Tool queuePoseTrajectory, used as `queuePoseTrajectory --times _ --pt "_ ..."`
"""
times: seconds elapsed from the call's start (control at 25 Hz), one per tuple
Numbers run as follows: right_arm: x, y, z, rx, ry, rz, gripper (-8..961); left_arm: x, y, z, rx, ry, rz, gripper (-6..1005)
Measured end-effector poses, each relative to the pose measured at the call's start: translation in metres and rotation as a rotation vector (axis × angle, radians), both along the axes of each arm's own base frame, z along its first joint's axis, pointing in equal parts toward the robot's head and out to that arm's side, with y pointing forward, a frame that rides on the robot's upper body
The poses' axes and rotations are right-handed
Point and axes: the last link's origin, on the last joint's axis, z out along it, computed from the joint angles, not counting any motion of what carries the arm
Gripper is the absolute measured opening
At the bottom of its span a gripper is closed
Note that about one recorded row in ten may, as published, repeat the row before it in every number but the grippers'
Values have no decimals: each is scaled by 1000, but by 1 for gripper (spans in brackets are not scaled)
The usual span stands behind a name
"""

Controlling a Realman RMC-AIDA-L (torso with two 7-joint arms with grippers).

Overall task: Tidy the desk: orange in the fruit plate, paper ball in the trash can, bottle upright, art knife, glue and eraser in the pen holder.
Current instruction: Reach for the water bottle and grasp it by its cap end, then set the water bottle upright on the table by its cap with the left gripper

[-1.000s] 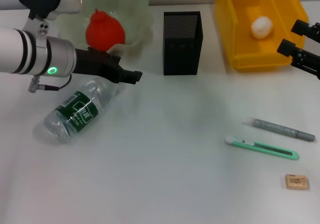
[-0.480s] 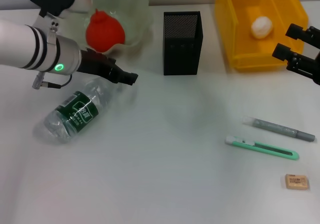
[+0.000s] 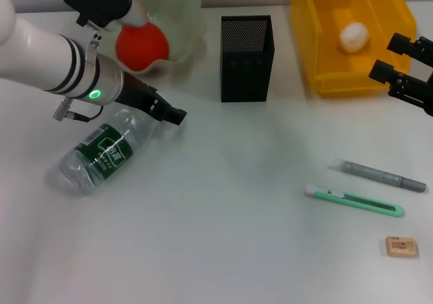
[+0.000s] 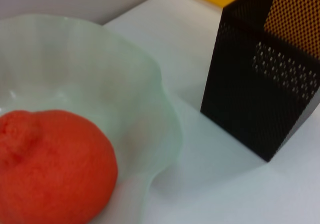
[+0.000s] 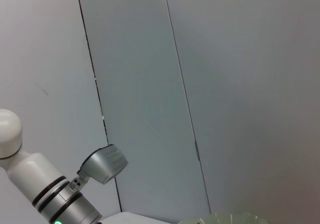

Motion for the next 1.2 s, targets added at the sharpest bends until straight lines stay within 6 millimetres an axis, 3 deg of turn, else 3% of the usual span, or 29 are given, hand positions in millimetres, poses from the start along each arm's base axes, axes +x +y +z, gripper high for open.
queuePoseTrajectory --times 0.72,0.88,1.0,1.2 --pt "-3 -1 -2 -12 16 8 741 -1 -7 -2 -58 30 -61 654" --pt "-4 -1 -2 -8 21 9 741 0 -6 -1 -51 29 -68 533" --pt "-4 -1 0 -5 28 14 741 12 -5 15 11 -6 -120 443" --pt "-5 -2 0 -7 33 22 741 24 -9 41 90 -98 -177 454"
